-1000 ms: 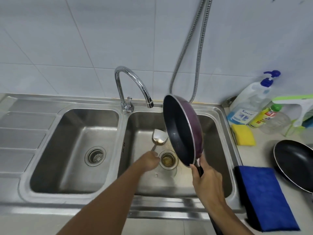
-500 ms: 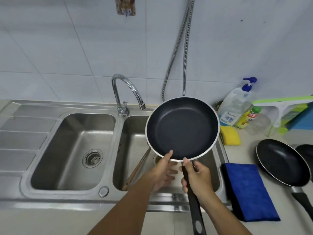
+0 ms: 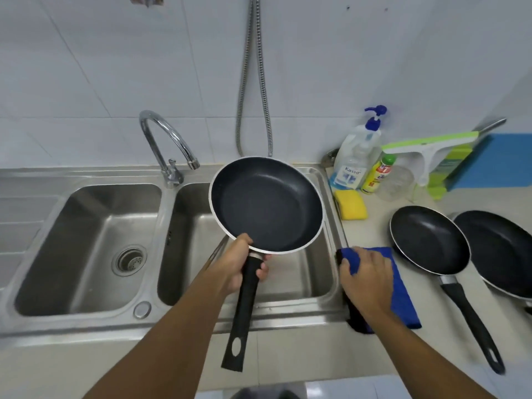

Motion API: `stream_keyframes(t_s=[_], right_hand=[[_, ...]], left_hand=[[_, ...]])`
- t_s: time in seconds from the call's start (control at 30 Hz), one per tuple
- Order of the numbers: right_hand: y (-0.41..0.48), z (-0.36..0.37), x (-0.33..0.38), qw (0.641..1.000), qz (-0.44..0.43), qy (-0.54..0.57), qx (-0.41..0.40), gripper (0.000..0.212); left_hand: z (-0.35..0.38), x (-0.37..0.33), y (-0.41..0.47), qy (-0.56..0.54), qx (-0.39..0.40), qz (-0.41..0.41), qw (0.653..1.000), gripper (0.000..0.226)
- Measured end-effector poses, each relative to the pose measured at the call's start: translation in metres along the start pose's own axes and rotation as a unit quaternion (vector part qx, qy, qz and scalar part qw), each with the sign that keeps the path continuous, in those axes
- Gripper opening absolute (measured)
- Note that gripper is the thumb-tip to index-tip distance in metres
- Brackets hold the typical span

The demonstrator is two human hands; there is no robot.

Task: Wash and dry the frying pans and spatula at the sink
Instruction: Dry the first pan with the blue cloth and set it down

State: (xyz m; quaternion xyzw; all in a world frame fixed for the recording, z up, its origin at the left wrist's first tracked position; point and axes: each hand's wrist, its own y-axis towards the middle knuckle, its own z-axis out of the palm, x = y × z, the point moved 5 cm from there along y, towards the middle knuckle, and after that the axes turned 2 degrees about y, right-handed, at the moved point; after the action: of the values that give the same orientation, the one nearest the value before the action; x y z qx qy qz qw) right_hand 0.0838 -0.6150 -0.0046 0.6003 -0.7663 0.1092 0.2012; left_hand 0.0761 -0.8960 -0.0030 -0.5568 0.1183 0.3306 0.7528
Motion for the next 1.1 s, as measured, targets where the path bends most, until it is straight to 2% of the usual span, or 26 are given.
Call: stream_keyframes(t_s=[0.07, 0.1, 0.13, 0.3, 0.33, 0.4, 0.47, 0.53, 0.63, 0.7, 0.8, 0.9, 0.93, 1.0, 1.1], right_hand=[[0.002, 0.019, -0.041, 0.979, 0.082, -0.152, 0.110, 0.090], [-0.002, 0.029, -0.056, 0.962, 0.113, -0.187, 0.164, 0.105], [-0.008, 0.038, -0.064, 0.951, 0.119, -0.206, 0.199, 0.110], [-0.036, 0.055, -0.060, 0.966, 0.043, -0.201, 0.159, 0.081], [-0.039, 0.055, -0.057, 0.974, 0.036, -0.173, 0.144, 0.080], [-0.040, 0.041, -0.048, 0.995, 0.071, -0.010, 0.071, 0.072], [-0.027, 0.006, -0.033, 0.972, 0.143, 0.183, -0.045, 0.060], [0.002, -0.036, -0.005, 0.932, 0.163, 0.298, -0.124, 0.053], [0.047, -0.076, 0.054, 0.905, 0.098, 0.377, -0.174, 0.043], [0.069, -0.076, 0.096, 0.903, 0.047, 0.395, -0.164, 0.042], [0.087, -0.042, 0.157, 0.918, -0.032, 0.390, -0.065, 0.049], [0.068, 0.024, 0.208, 0.926, -0.068, 0.334, 0.165, 0.058], [0.051, 0.045, 0.222, 0.917, -0.102, 0.305, 0.236, 0.063], [0.014, 0.069, 0.237, 0.887, -0.178, 0.266, 0.333, 0.070], [-0.012, 0.074, 0.238, 0.817, -0.228, 0.259, 0.461, 0.066]], left_hand=[[0.002, 0.000, 0.004, 0.003, -0.020, -0.002, 1.000, 0.027], [0.002, 0.001, 0.006, 0.005, -0.028, -0.004, 1.000, 0.027], [0.002, 0.002, 0.005, 0.008, -0.039, -0.003, 0.999, 0.027], [0.006, 0.010, 0.001, 0.055, -0.067, 0.040, 0.995, 0.010], [0.007, 0.013, 0.002, 0.060, -0.063, 0.051, 0.995, 0.007], [0.008, 0.016, 0.005, 0.053, -0.051, 0.059, 0.996, 0.005], [0.008, 0.017, 0.004, 0.057, -0.031, 0.067, 0.996, 0.014], [0.009, 0.017, -0.001, 0.081, -0.009, 0.084, 0.993, 0.023], [0.009, 0.016, -0.010, 0.101, 0.008, 0.085, 0.991, 0.029], [0.010, 0.016, -0.016, 0.109, 0.018, 0.079, 0.991, 0.030], [0.013, 0.018, -0.026, 0.131, 0.038, 0.074, 0.988, 0.030], [0.017, 0.016, -0.031, 0.169, 0.062, 0.079, 0.980, 0.035], [0.018, 0.016, -0.031, 0.184, 0.068, 0.080, 0.977, 0.035], [0.015, 0.017, -0.032, 0.189, 0.070, 0.082, 0.976, 0.019], [0.005, 0.021, -0.031, 0.163, 0.056, 0.092, 0.981, 0.009]])
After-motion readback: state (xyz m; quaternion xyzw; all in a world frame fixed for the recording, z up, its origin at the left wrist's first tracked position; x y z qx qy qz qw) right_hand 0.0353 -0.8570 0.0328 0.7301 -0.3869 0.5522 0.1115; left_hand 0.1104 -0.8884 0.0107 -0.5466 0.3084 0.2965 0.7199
